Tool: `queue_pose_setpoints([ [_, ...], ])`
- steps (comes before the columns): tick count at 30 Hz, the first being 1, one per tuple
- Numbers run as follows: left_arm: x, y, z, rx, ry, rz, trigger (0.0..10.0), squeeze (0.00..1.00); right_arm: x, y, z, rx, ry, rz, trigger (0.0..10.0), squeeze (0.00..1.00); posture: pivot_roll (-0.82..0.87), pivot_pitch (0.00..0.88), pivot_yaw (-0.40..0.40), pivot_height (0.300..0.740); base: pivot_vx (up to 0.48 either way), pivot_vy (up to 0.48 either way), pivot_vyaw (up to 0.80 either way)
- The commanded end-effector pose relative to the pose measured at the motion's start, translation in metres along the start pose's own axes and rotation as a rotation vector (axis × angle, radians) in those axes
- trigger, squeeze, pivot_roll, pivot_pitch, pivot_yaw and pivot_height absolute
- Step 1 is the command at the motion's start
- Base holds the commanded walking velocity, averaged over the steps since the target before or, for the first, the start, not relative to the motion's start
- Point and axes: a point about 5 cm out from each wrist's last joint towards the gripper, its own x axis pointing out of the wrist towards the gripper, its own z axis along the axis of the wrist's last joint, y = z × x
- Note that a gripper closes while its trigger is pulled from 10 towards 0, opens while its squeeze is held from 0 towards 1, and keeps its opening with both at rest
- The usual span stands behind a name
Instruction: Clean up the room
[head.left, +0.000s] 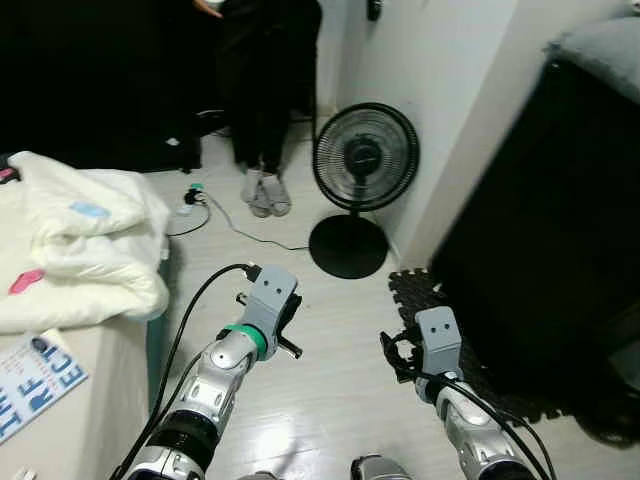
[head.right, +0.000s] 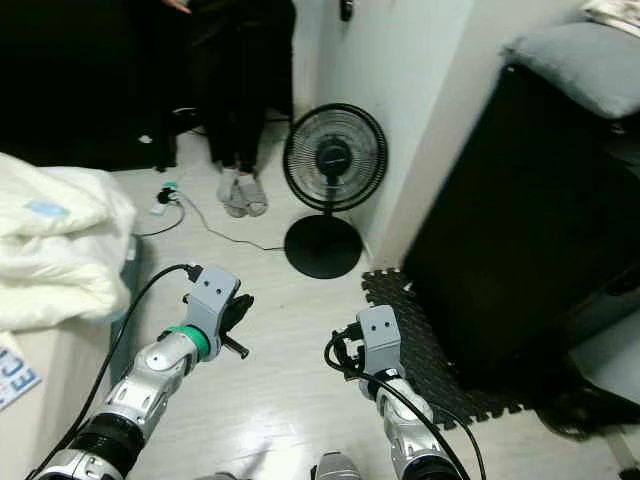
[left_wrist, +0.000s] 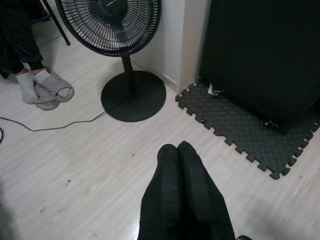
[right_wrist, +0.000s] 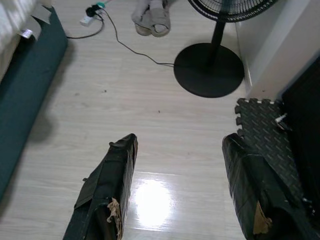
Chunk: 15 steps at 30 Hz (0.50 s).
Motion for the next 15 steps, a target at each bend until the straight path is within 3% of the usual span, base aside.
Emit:
queue_pose_setpoints([
  [1, -0.001, 0.0004, -0.0046, 0.006, 0.02, -0.001, 10.0, 0.0, 0.0005, 0.0027, -0.0016, 0.003, 0.003, 0.002, 10.0, 0.0, -0.05, 0.0, 0.045, 0.734, 0.0, 0.0, 0.0],
  [15, -0.0001, 0.0, -0.0048, 0.019, 0.028, -0.001, 10.0, 0.0, 0.0009, 0.005, -0.0033, 0.006, 0.007, 0.002, 10.0, 0.0, -0.05, 0.0, 0.05, 0.734, 0.0, 0.0, 0.0],
])
